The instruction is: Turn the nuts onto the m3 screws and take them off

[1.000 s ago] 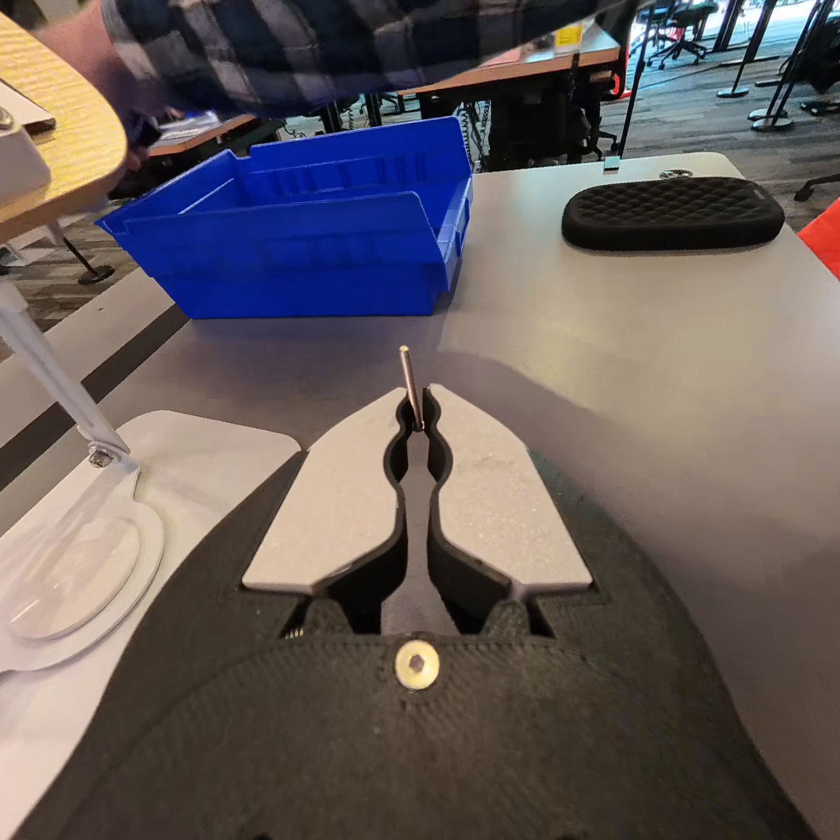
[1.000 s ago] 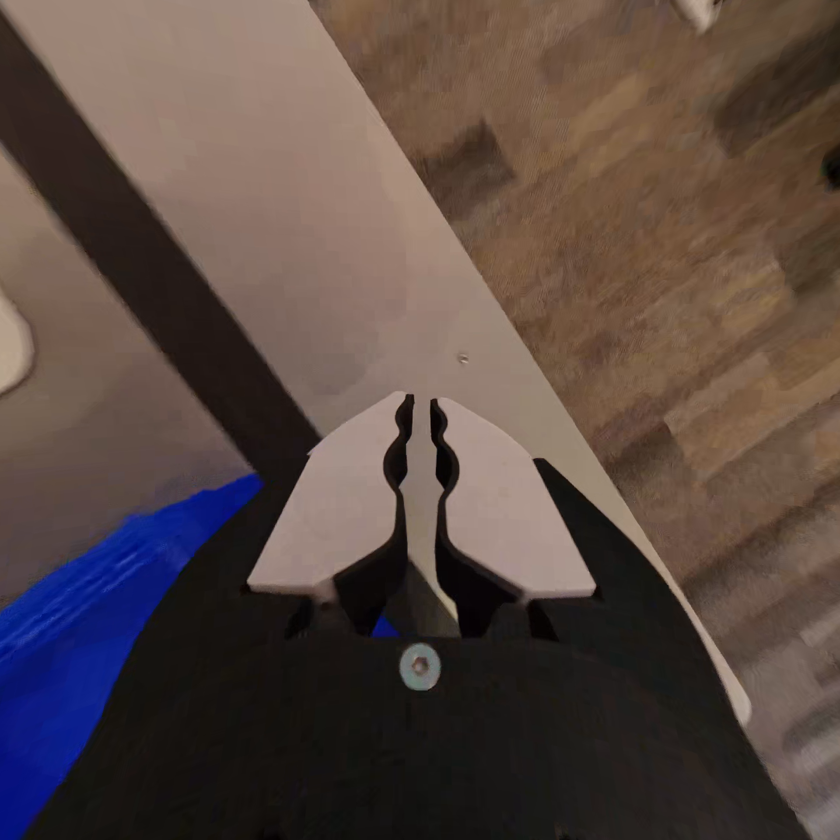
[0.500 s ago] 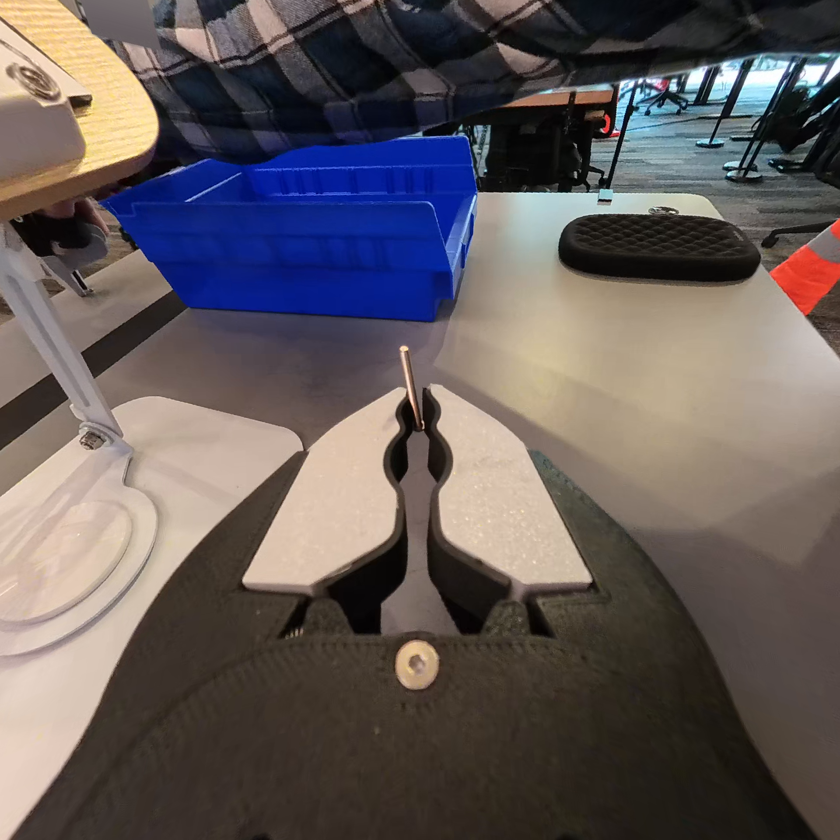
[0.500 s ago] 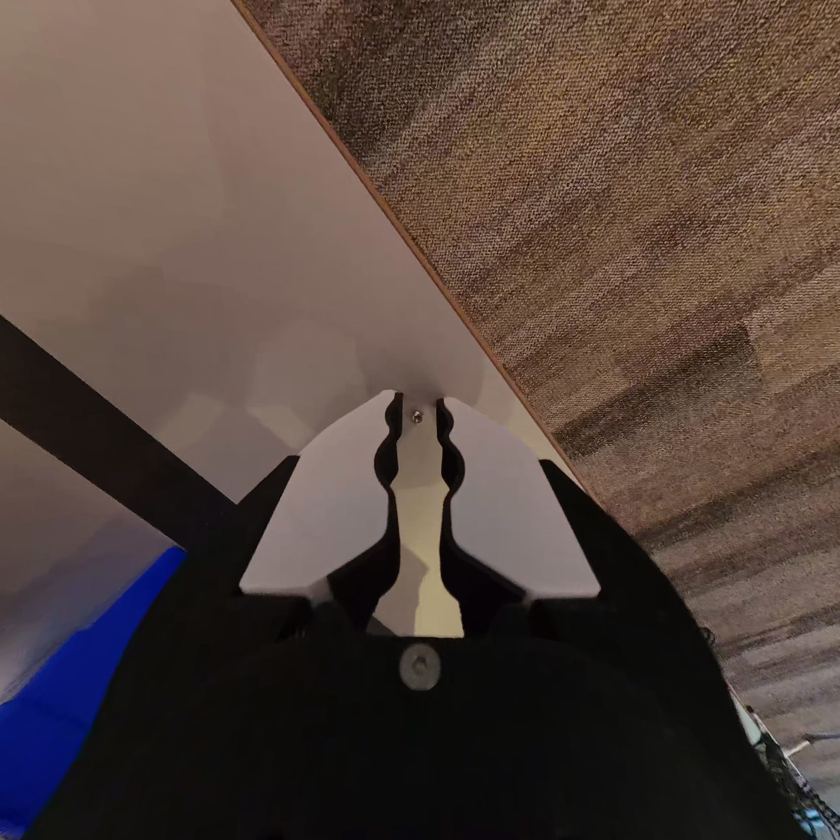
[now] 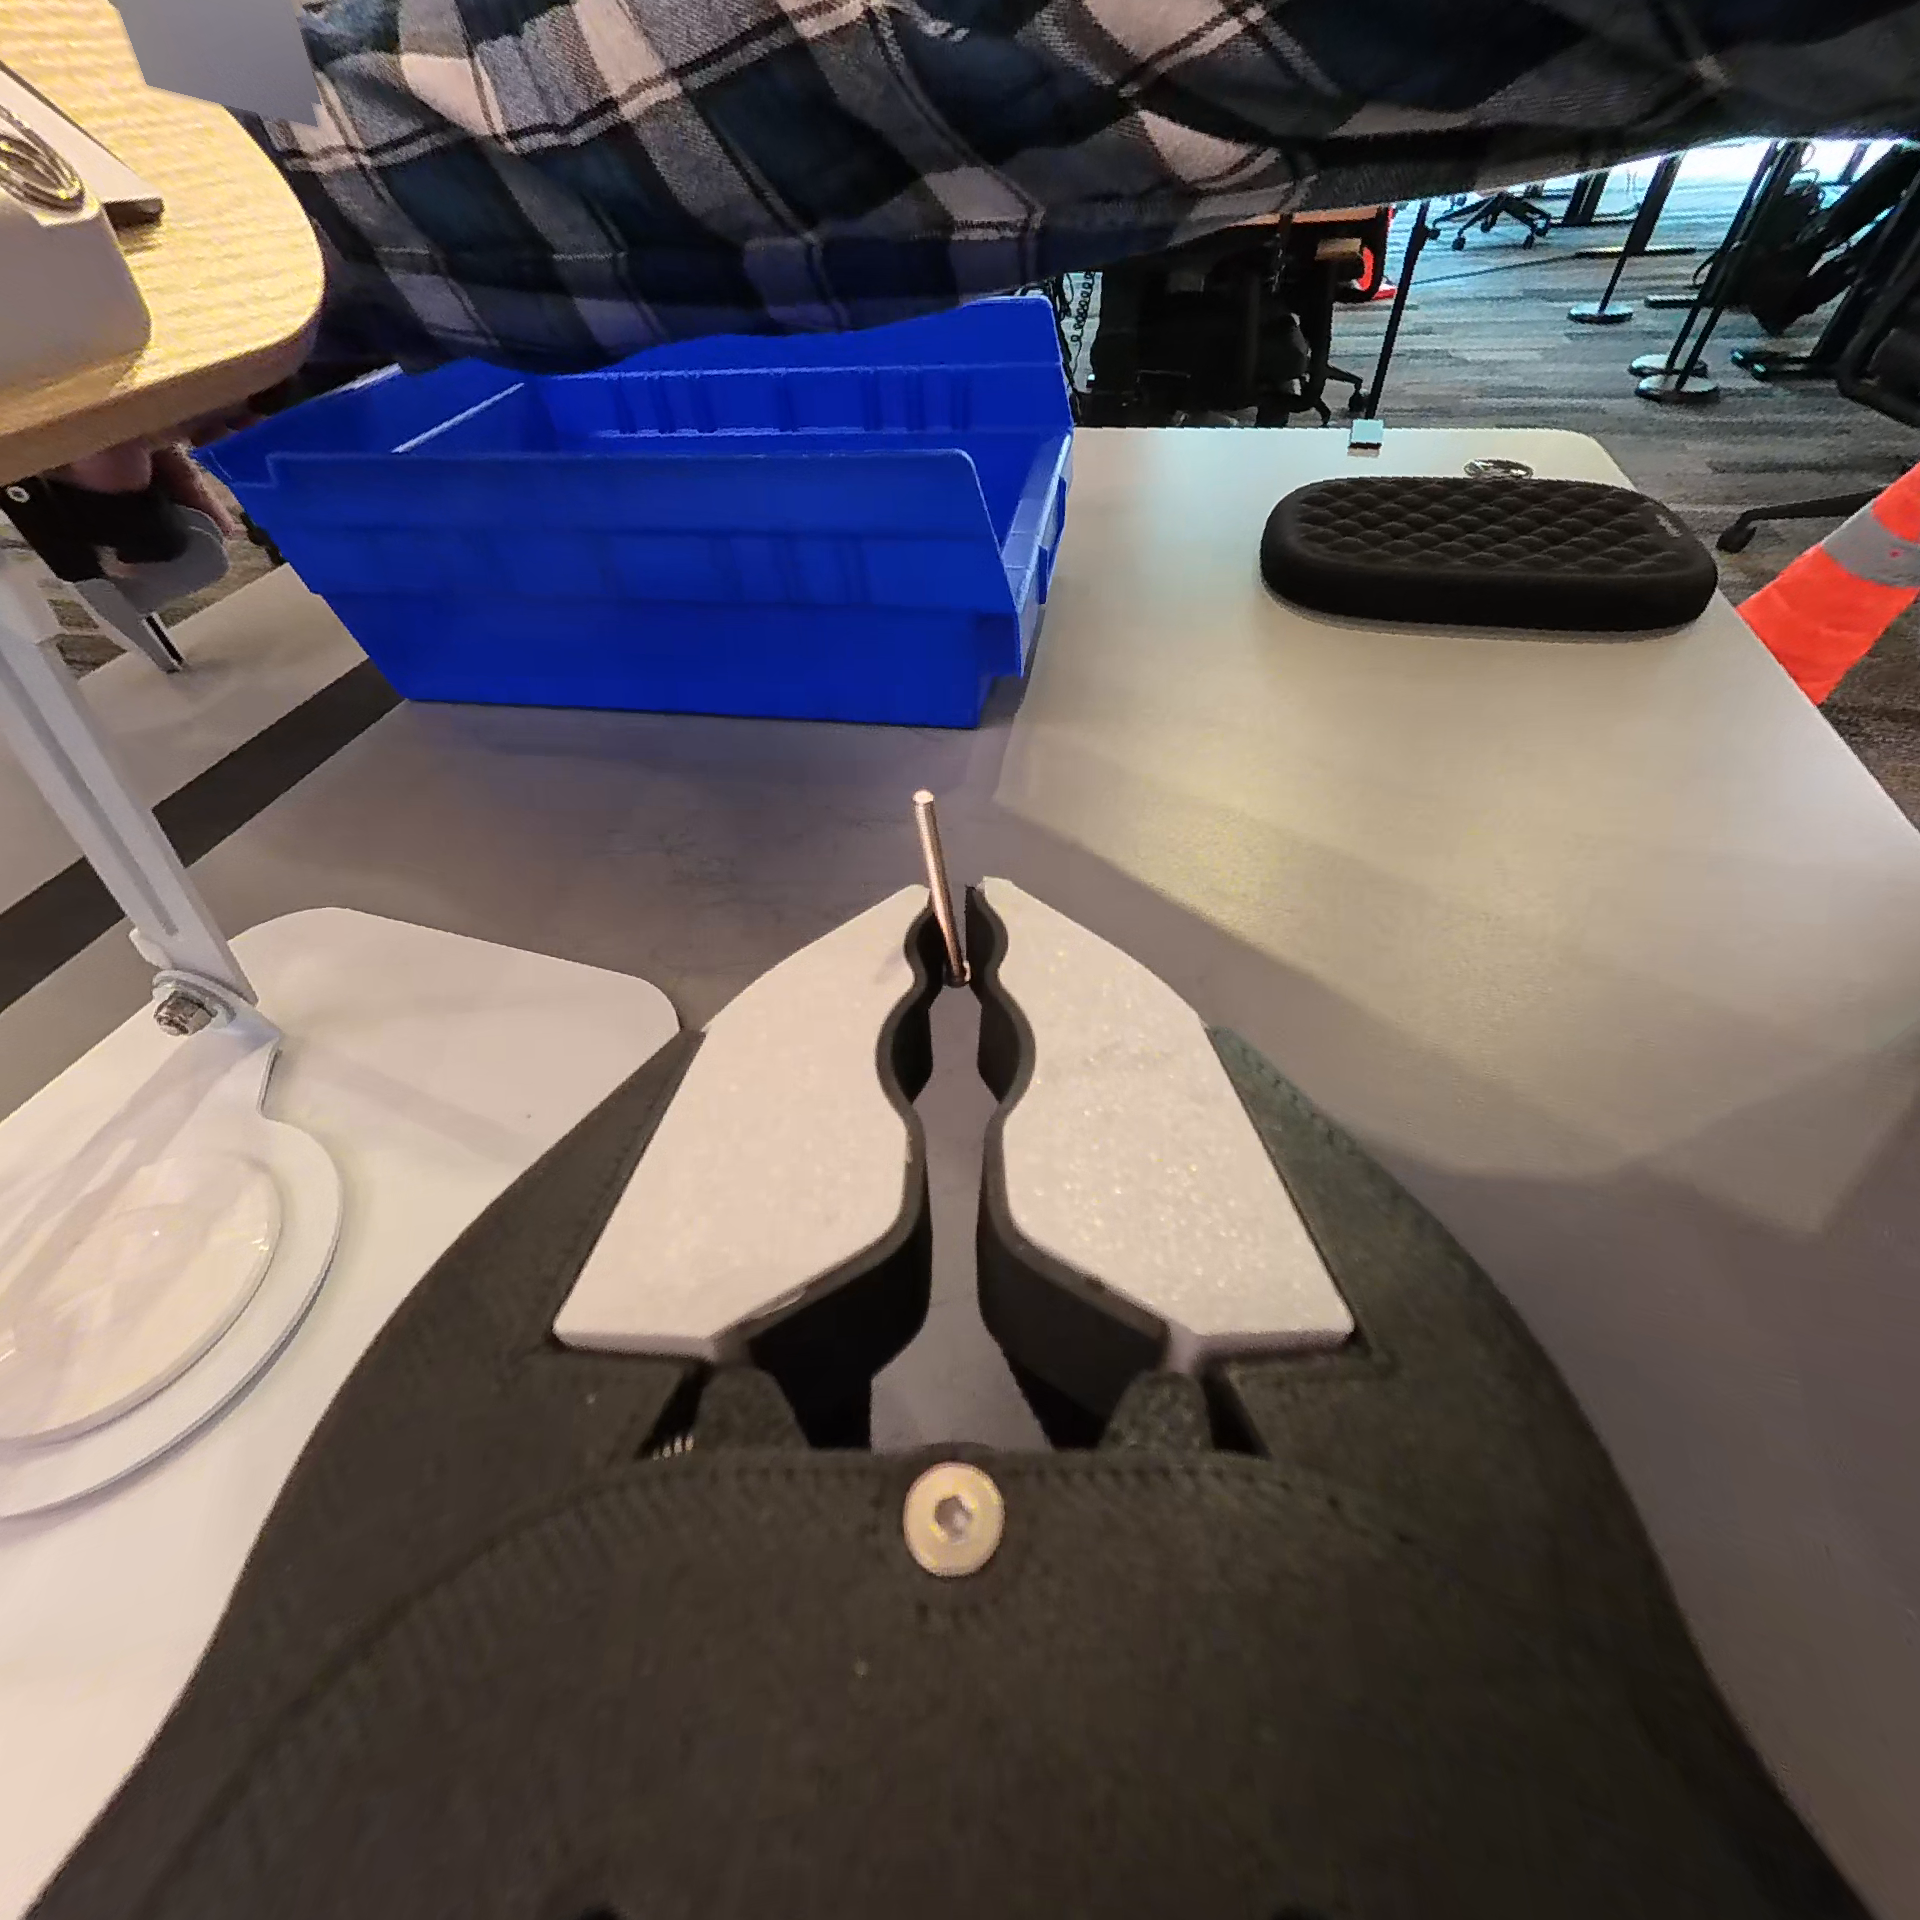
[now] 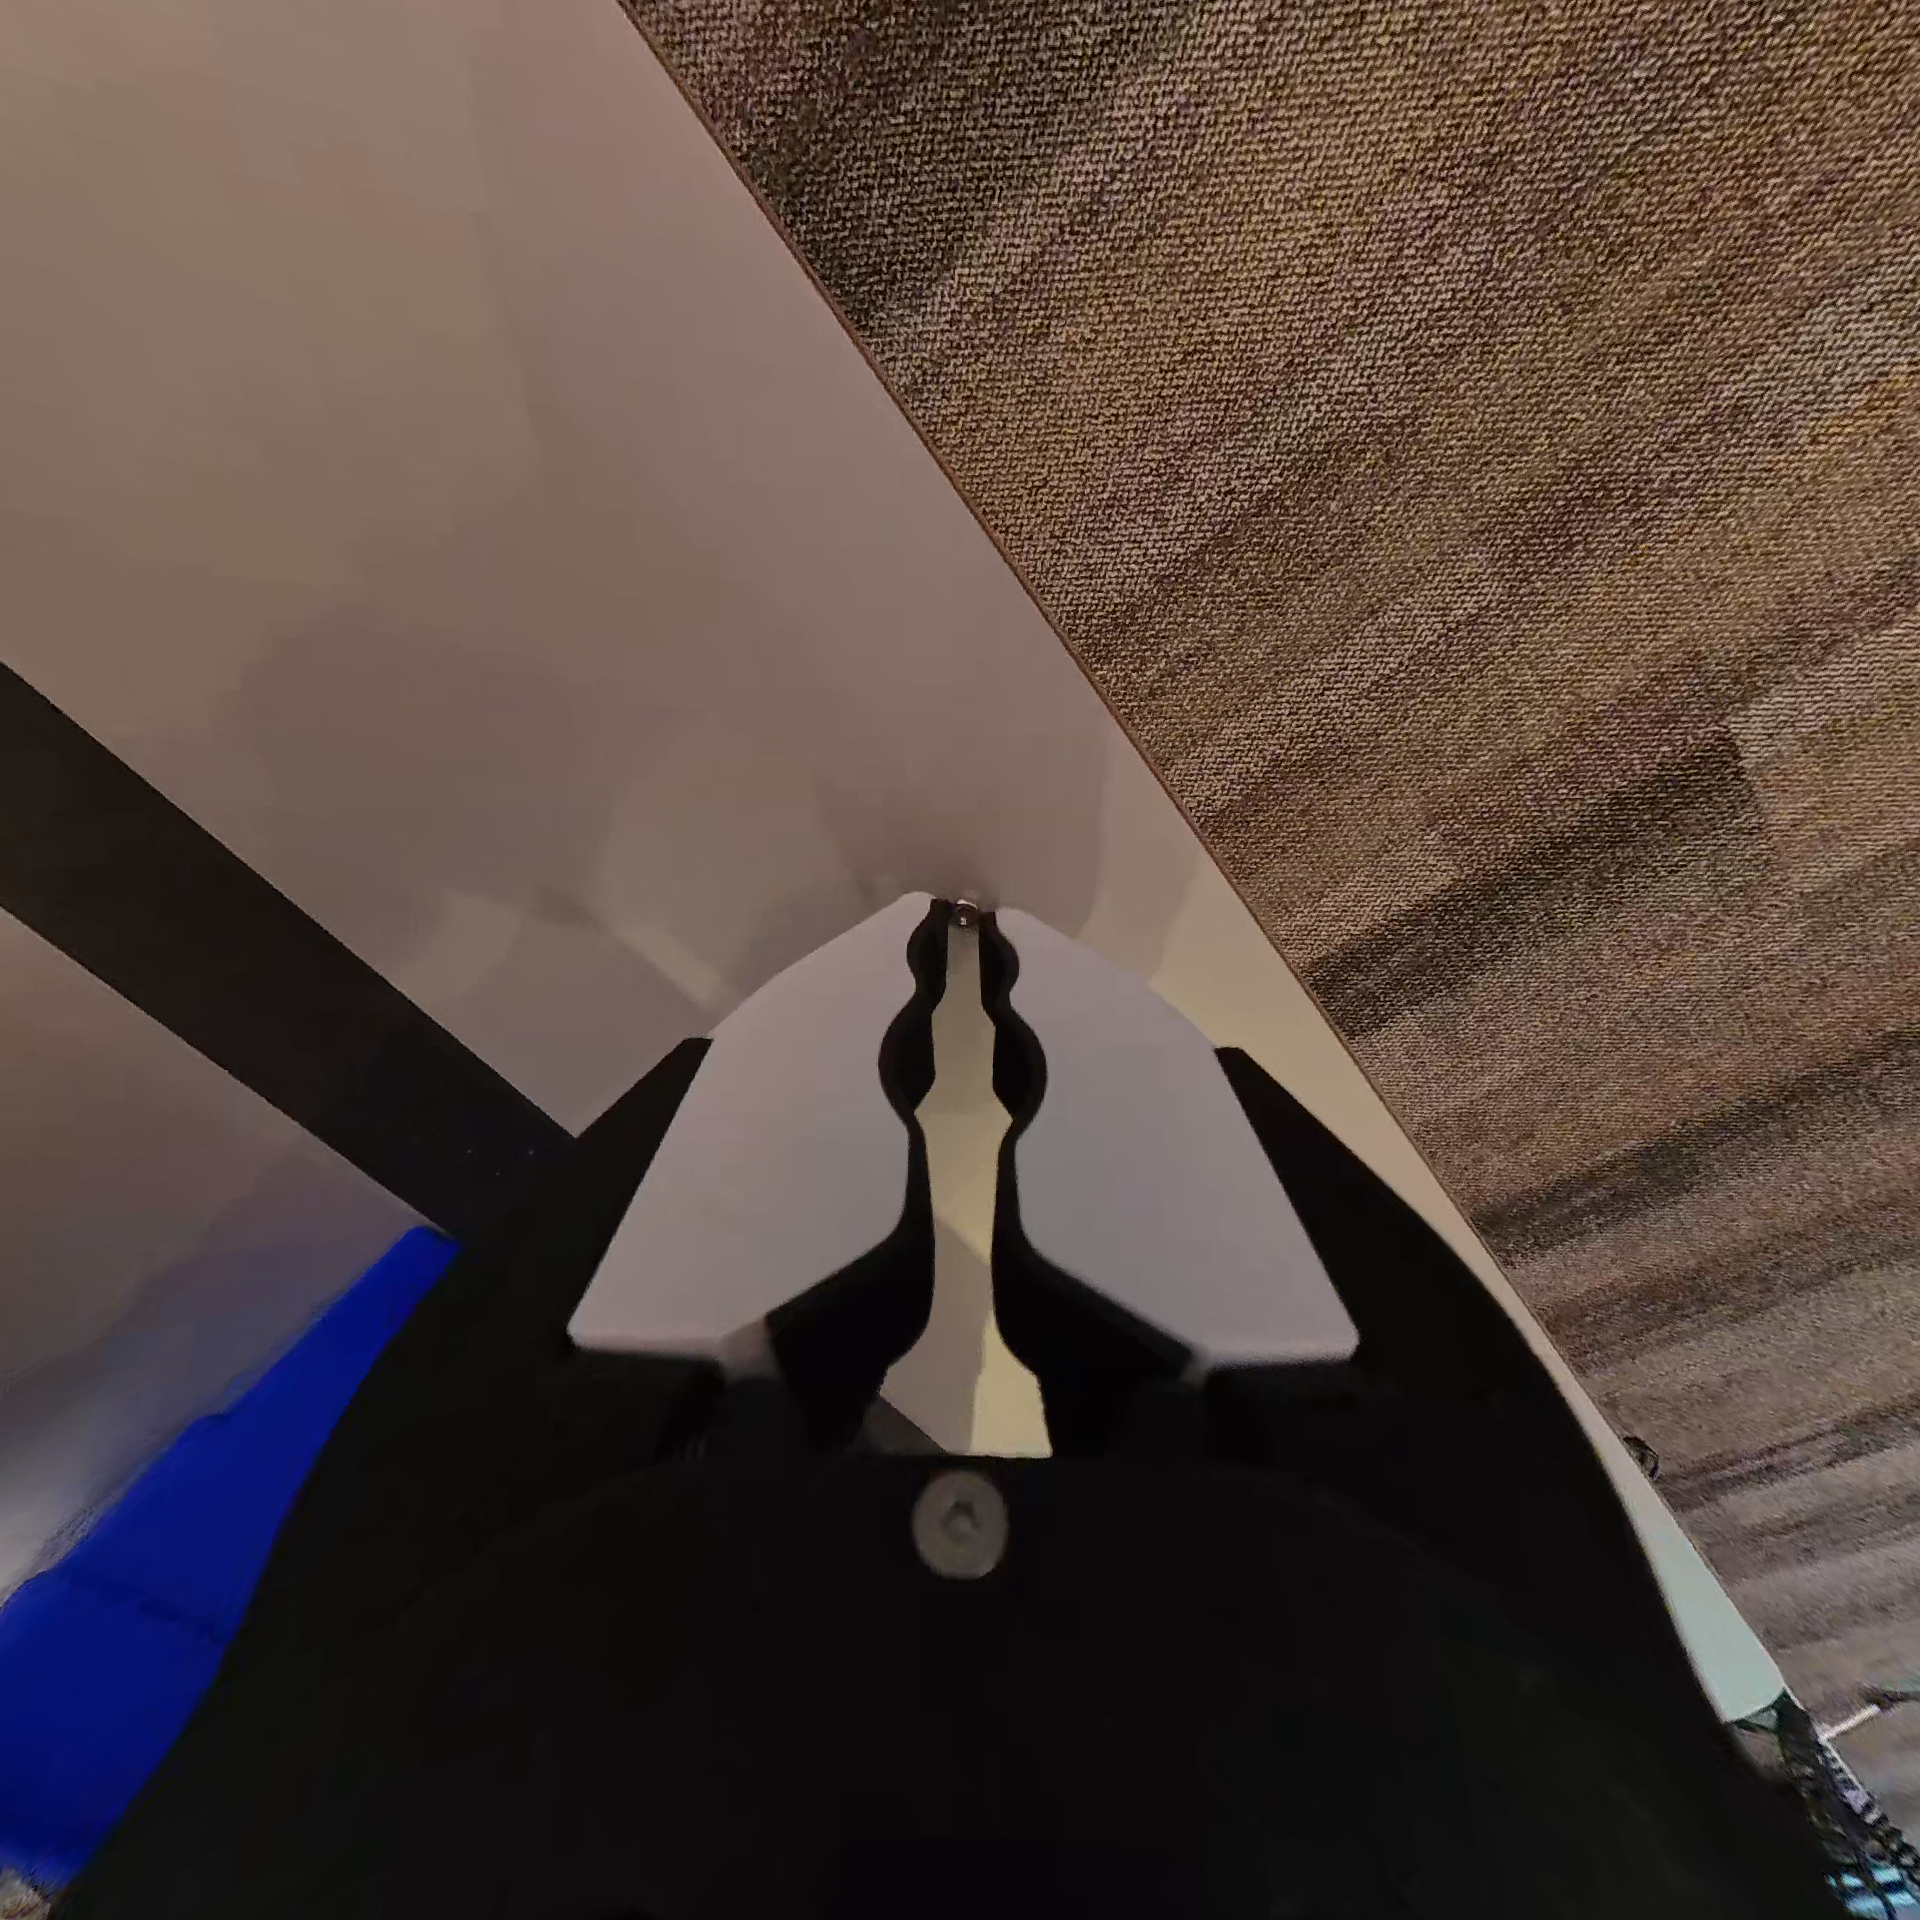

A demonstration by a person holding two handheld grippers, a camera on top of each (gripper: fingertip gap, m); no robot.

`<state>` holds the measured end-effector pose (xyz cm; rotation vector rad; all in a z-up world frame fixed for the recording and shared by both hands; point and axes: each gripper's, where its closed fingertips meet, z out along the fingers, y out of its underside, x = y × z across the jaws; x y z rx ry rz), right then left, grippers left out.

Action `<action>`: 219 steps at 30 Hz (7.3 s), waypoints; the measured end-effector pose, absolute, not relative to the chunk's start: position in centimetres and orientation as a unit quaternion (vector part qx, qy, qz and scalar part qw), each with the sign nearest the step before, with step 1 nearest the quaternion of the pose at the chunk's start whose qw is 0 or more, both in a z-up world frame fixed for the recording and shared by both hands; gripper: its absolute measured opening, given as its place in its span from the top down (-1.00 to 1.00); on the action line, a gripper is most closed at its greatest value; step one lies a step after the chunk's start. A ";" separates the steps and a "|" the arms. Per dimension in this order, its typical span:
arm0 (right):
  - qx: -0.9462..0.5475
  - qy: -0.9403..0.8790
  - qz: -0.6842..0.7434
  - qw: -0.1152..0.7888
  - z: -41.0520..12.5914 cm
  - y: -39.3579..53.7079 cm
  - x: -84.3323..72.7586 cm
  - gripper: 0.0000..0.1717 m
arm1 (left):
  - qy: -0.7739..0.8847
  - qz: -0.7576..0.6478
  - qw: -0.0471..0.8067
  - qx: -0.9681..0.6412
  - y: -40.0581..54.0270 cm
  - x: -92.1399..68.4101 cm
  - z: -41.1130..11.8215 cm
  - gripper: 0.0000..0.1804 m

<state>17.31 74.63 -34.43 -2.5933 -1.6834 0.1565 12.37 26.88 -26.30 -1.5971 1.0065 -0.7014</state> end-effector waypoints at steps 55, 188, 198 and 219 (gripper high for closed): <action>-0.610 -0.708 0.281 0.219 -22.0 19.3 11.1 0.94 | 0.486 -0.193 0.469 -0.712 21.3 10.7 -28.8 0.96; -0.701 -0.621 0.260 0.235 -27.7 20.6 11.0 0.93 | 0.541 -0.025 0.457 -0.706 22.3 10.9 -31.1 0.96; -0.674 -0.643 0.263 0.251 -26.8 20.4 10.8 0.82 | 0.537 -0.036 0.461 -0.705 22.2 11.0 -30.9 0.96; -0.669 -0.654 0.253 0.247 -26.9 20.2 11.0 0.83 | 0.538 -0.036 0.466 -0.702 22.0 11.0 -30.6 0.96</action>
